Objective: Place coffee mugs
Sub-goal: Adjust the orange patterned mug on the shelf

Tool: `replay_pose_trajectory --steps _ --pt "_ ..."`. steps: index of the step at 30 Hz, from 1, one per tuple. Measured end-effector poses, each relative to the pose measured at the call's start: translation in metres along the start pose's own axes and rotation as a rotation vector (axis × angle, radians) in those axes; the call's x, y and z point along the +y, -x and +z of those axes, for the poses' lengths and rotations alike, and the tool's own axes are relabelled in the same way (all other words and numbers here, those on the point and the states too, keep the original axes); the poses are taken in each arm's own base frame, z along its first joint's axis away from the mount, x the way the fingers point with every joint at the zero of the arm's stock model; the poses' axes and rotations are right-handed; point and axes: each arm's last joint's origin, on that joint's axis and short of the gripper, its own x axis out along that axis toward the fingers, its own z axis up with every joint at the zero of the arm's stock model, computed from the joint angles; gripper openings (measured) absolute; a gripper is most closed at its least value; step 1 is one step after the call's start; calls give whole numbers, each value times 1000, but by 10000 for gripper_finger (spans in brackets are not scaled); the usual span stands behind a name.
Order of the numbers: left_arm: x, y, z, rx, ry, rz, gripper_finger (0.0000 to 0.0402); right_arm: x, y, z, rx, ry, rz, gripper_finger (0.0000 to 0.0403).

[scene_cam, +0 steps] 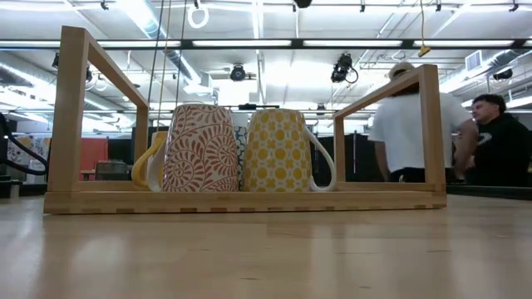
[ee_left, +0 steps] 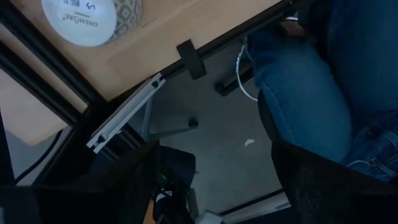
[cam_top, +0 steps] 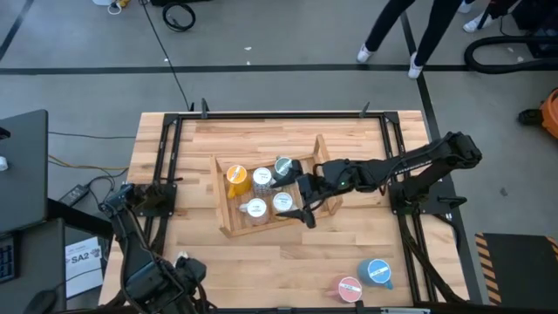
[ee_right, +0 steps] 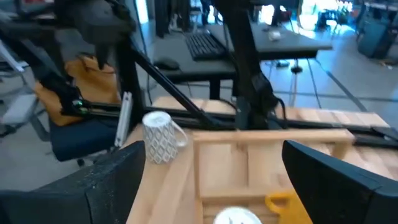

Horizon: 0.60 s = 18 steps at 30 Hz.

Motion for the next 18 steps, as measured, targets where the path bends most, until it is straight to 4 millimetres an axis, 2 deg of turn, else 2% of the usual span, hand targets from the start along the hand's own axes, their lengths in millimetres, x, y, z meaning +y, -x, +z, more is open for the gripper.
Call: replay_pose_trajectory --steps 5,8,12,18 --pt "0 0 1 -7 1 -3 316 5 -18 -12 -11 24 27 372" --pt "-1 0 2 -19 6 -9 316 5 -37 -28 50 30 26 371" --pt "-1 0 3 -26 10 -13 316 -2 -66 -34 122 26 9 371" --pt "-1 0 3 -35 10 -17 316 -14 -104 -41 386 13 -11 371"
